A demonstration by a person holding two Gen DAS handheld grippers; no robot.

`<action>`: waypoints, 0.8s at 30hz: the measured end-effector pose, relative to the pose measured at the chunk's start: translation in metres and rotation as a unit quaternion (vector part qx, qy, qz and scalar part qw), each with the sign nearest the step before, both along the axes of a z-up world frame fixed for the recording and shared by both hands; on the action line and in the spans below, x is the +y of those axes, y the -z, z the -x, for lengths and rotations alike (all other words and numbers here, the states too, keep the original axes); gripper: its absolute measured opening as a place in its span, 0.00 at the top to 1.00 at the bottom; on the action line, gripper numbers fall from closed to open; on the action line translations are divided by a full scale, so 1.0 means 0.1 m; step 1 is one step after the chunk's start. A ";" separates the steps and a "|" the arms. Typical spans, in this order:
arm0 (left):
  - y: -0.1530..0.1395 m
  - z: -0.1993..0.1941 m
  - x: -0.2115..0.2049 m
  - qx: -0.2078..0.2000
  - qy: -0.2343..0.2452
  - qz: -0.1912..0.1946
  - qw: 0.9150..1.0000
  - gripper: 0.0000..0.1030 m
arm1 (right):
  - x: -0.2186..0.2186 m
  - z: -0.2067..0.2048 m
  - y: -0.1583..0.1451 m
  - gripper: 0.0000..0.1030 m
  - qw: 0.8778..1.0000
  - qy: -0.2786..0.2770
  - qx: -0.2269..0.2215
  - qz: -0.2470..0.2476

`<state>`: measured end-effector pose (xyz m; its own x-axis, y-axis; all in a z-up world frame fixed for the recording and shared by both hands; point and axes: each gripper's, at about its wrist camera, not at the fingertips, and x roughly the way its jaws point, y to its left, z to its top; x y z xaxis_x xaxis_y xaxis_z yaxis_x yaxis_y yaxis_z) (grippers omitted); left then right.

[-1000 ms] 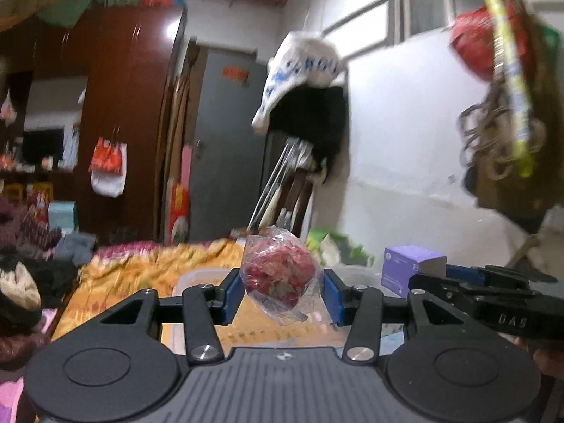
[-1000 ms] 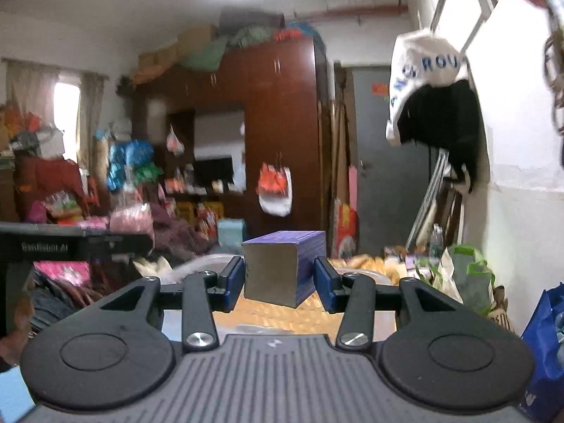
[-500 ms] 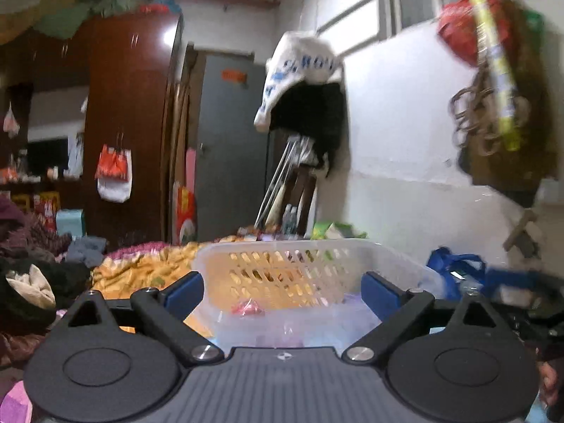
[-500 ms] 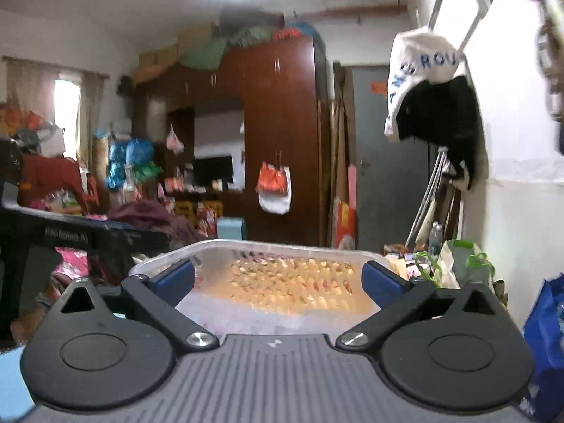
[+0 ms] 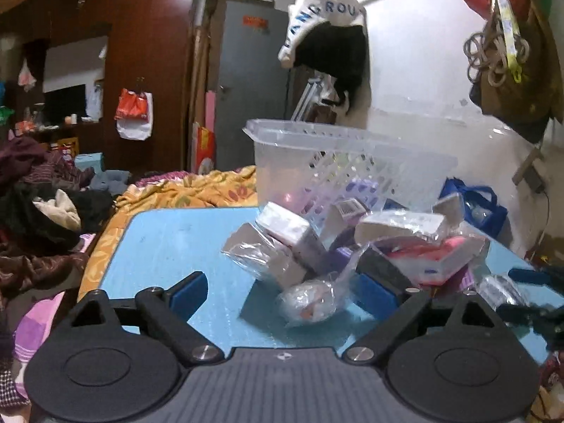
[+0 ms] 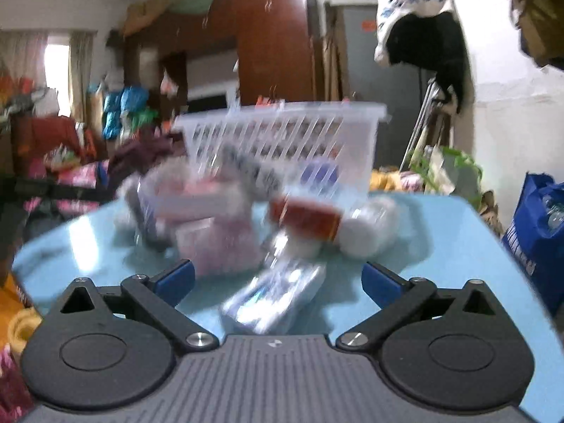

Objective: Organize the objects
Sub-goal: 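Grasp the clear bag of red items with the left tool while the right tool grasps the white-and-blue box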

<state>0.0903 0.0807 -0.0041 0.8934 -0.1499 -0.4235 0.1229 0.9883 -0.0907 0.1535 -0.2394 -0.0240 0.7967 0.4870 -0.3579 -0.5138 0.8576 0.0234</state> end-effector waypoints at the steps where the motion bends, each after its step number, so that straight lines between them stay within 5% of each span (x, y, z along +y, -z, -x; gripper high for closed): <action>1: 0.01 -0.02 -0.01 0.005 0.002 -0.006 1.000 0.08 | 0.01 0.01 -0.01 0.04 1.000 0.006 -0.006 0.004; 10: 0.04 -0.24 -0.28 0.045 0.030 -0.048 0.997 0.11 | 0.00 -0.04 0.06 0.37 1.000 0.000 0.012 0.001; 12: 0.06 -0.26 -0.32 0.050 0.031 -0.056 0.997 0.19 | -0.02 -0.04 0.07 0.39 1.000 -0.001 0.012 -0.003; 14: 0.08 -0.25 -0.34 0.052 0.035 -0.067 0.996 0.46 | -0.03 -0.01 0.06 0.39 1.000 0.000 0.009 -0.003; 24: 0.06 0.26 -0.34 -0.036 0.049 -0.044 0.997 0.50 | -0.10 0.06 -0.02 0.39 1.000 -0.004 -0.012 -0.021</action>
